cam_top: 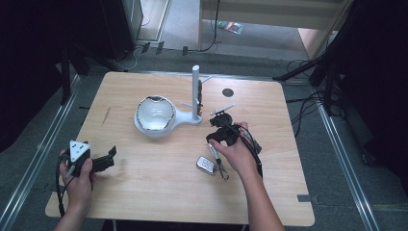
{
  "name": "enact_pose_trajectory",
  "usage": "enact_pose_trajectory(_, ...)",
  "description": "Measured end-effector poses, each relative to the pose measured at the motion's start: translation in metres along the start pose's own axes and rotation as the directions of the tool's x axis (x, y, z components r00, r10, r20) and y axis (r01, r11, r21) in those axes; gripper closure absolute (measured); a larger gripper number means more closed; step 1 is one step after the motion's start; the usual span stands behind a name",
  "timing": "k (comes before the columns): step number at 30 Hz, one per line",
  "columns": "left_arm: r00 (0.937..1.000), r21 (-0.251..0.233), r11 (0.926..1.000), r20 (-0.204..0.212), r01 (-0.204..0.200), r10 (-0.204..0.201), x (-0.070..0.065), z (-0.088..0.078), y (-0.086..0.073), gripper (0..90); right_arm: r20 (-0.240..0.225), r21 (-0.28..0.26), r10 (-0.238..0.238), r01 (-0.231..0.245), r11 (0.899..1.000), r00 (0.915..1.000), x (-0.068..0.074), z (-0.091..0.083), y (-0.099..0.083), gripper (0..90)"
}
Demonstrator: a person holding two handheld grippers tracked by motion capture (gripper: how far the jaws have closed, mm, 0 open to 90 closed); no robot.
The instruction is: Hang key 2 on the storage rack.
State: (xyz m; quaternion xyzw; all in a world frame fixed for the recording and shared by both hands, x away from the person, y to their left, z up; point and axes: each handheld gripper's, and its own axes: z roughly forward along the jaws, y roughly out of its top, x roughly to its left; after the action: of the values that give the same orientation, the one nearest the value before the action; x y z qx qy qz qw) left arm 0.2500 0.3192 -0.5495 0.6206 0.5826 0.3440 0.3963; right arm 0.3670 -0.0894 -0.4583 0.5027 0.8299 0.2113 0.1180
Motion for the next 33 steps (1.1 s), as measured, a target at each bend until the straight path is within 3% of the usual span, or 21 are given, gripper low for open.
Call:
enact_pose_trajectory(12, 1.0, -0.001, 1.0, 0.004, 0.003, -0.003, 0.0, 0.0, 0.0, 0.0, 0.005, 0.117, 0.015, -0.015, 0.993, 0.9999, 0.001, 0.01, -0.003, 49.2)
enact_pose_trajectory(18, 1.0, -0.001, 1.0, 0.003, 0.002, -0.002, 0.0, 0.0, 0.0, 0.0, 0.013, 0.175, 0.019, -0.021, 0.984, 0.9997, 0.001, 0.016, -0.004, 51.1)
enact_pose_trajectory(33, 1.0, -0.001, 1.0, 0.003, 0.001, -0.001, 0.0, 0.0, 0.0, 0.0, -0.021, 0.275, 0.051, -0.043, 0.961, 0.9985, -0.001, 0.028, -0.008, 57.3)
